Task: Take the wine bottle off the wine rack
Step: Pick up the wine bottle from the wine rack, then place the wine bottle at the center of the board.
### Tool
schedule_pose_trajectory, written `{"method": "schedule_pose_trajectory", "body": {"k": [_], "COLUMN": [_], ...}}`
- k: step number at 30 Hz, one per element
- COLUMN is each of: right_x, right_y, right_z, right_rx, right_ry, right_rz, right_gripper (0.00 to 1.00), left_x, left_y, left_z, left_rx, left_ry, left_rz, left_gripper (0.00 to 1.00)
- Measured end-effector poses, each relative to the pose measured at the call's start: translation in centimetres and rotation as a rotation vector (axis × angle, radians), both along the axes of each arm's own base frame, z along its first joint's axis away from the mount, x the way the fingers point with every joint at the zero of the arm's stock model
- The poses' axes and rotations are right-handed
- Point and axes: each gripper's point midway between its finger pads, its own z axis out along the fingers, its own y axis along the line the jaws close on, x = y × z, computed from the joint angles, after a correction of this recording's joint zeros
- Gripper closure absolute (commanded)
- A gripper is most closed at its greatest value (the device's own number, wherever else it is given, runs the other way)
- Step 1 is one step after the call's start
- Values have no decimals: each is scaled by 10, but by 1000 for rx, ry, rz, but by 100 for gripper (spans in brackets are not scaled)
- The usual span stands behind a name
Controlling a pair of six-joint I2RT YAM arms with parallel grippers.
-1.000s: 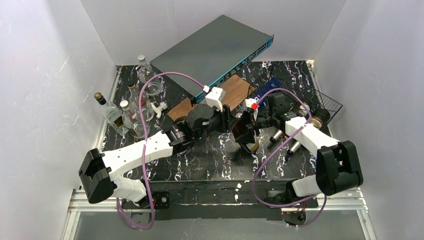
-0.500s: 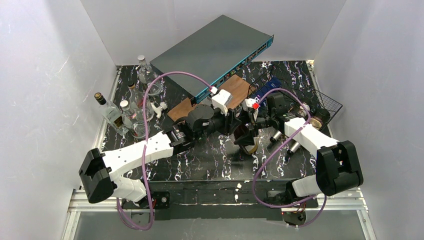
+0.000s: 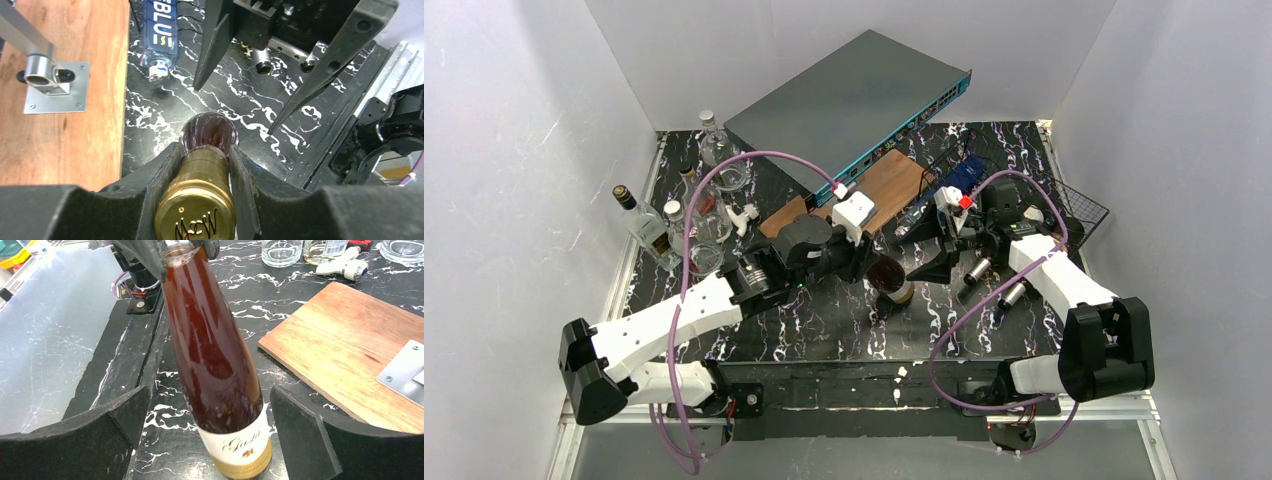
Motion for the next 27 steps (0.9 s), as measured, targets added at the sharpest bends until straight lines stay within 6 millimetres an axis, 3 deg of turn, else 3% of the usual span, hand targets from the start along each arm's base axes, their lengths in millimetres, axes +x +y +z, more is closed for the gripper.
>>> {"method": "schedule_pose_trajectory", "body": {"k": [27], "right_x": [2], "right_y": [-8], "right_z": [1], "right_rx": [15], "right_ry": [-5], "right_rz": [-14], "right_gripper": [0], "left_x": [6], "left_y": [82], "left_z": [7], "left_rx": [179], "left_ry": [-55], "left_rz": [99], "left_gripper": [100]}}
